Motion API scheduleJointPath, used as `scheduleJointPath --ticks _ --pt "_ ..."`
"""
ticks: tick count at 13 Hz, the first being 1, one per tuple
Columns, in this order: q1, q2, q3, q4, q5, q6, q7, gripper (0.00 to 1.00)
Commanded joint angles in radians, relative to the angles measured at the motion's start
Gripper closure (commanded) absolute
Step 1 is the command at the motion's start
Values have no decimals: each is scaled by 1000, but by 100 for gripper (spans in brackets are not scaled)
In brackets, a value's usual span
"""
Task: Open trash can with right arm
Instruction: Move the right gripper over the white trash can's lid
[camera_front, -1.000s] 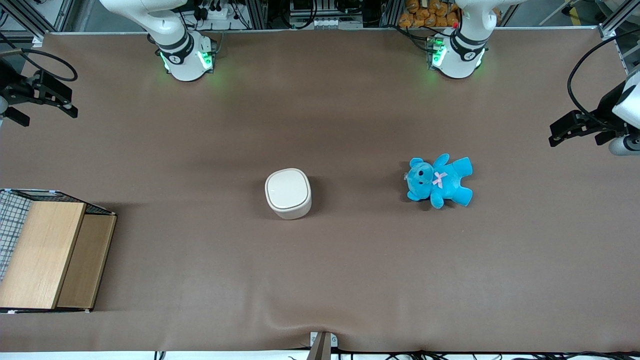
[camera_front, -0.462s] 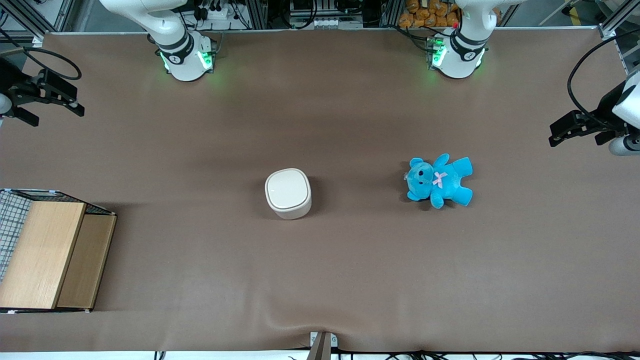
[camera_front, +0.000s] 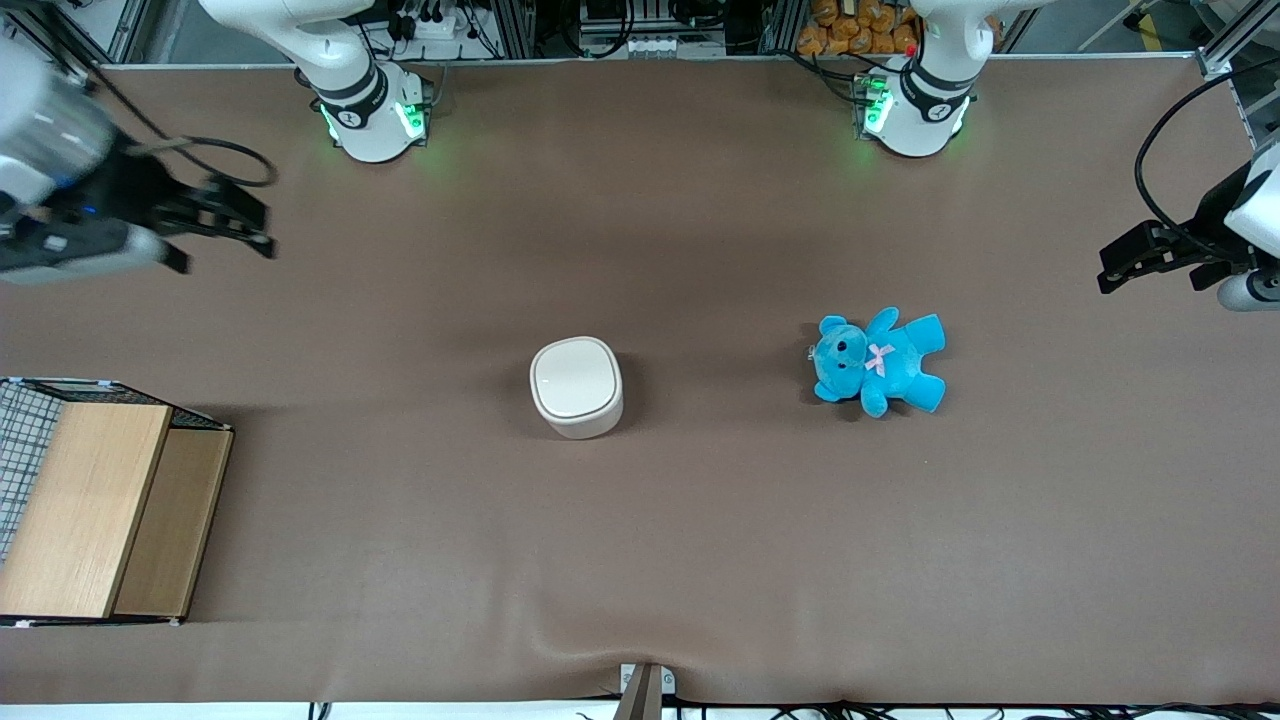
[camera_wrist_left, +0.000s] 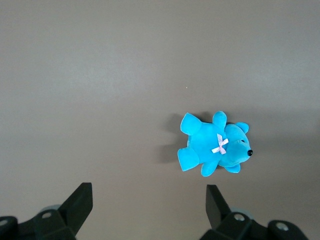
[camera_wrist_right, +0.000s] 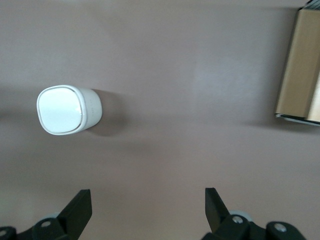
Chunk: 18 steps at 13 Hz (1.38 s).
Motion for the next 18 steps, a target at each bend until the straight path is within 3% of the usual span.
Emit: scheduleJointPath --ticks 1,4,7,8,11,13,15,18 --pt "29 49 37 6 15 51 71 0" --pt "76 122 97 2 -14 153 282 0" --pt "122 217 113 0 -27 261 344 0" --pt "141 248 113 0 -28 290 369 7" --pt "188 323 114 0 -89 336 393 55" --pt "223 366 114 -1 -96 371 393 76" --pt "240 402 114 -1 -99 391 381 93" --pt "253 437 114 -4 -120 428 381 100"
